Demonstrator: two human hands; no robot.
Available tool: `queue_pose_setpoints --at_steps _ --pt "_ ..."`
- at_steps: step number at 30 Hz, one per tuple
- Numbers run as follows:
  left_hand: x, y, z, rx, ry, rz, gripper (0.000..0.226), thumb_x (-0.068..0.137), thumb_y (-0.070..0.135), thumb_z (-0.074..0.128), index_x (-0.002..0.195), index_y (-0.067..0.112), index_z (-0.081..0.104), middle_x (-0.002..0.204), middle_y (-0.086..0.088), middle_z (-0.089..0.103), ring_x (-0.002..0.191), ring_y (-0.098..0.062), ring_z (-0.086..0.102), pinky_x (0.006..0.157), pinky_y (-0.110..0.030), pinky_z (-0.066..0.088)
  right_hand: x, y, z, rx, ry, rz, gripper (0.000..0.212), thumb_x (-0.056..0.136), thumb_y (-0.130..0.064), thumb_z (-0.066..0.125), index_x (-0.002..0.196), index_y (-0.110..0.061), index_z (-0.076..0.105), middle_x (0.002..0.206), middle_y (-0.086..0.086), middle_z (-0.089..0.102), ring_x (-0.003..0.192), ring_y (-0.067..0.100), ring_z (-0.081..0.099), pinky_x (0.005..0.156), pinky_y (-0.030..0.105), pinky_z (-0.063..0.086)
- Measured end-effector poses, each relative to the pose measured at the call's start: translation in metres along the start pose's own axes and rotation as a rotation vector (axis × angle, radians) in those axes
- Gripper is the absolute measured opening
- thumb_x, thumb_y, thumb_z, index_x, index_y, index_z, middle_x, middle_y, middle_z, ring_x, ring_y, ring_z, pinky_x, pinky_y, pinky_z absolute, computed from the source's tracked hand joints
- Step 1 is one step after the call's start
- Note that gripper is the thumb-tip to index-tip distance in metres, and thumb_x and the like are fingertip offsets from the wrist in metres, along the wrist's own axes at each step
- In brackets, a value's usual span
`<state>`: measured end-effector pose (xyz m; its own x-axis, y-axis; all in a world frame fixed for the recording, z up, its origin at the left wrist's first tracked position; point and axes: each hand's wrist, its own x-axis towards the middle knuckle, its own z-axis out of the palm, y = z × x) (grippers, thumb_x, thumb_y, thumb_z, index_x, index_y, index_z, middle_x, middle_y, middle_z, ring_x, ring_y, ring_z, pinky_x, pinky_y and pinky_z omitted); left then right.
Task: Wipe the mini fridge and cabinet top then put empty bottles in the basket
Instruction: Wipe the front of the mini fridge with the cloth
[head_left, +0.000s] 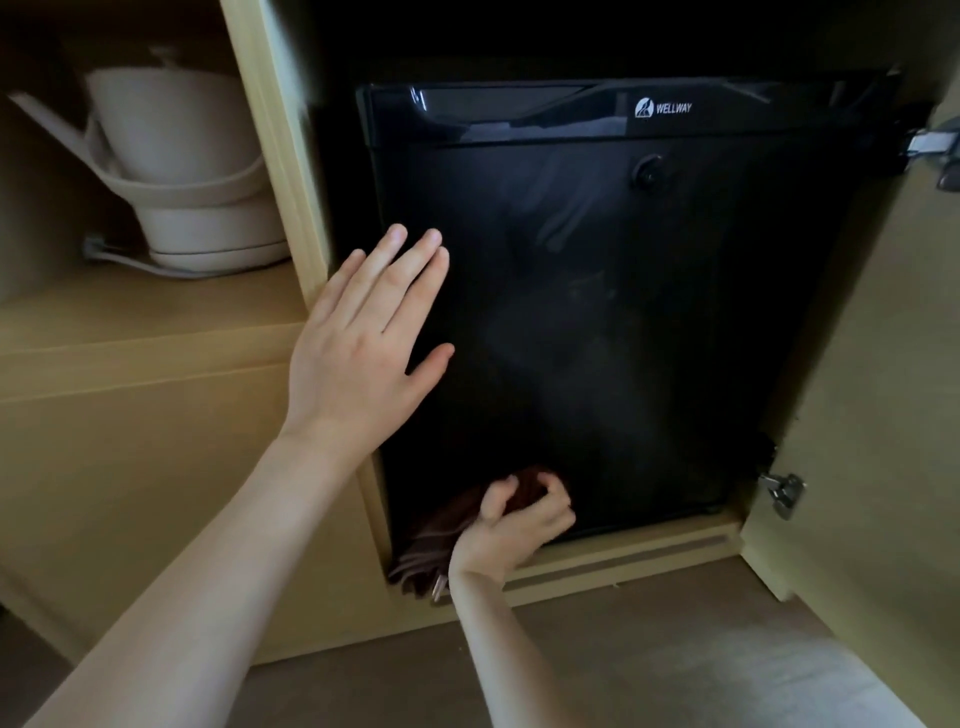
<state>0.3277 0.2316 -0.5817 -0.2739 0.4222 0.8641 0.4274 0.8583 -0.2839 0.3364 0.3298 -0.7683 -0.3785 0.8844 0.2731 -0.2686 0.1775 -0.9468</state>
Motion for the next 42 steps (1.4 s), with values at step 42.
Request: queue_pose_setpoints --at_steps 42 --pt "0.025 0.044 0.020 -0.030 -0.005 0.049 0.066 0.091 0.032 0.056 0.151 0.011 0.038 0.158 -0.003 0.036 0.151 -0.024 0.022 0.124 -0.047 0.012 0.127 -0.104 -0.026 0.204 -0.127 -0.186 0.014 0.088 -0.023 0.066 0.096 -0.025 0.054 0.103 -0.006 0.045 0.098 0.023 0.055 0.083 0.027 0.051"
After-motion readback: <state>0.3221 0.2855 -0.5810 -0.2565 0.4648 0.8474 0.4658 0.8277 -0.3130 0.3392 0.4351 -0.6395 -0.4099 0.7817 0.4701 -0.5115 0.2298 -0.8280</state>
